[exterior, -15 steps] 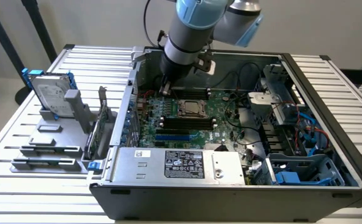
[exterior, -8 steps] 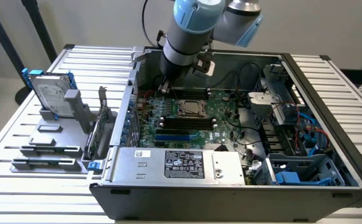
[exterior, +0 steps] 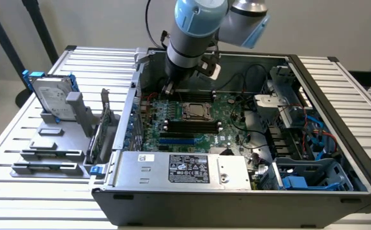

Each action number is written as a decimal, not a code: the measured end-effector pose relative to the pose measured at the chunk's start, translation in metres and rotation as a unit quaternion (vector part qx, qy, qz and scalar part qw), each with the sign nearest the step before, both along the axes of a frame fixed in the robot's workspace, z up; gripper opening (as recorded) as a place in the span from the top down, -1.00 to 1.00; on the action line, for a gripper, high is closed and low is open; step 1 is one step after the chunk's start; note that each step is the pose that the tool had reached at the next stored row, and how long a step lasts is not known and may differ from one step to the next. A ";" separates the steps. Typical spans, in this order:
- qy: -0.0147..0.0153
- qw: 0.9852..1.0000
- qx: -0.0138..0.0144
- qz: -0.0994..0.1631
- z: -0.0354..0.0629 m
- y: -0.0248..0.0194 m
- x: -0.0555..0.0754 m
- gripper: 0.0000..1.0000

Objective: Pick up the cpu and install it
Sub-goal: 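Install the first cpu locking lever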

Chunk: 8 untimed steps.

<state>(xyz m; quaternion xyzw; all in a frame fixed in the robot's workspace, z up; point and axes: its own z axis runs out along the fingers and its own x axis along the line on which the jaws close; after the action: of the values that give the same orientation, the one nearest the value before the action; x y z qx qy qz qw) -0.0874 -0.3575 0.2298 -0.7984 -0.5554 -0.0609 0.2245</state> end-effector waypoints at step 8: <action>-0.002 1.000 -0.008 -0.010 0.0003 0.0000 0.010 0.79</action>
<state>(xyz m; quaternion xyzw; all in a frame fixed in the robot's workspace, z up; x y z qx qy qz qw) -0.0770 -0.3575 0.2300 -0.8054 -0.5487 -0.0603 0.2160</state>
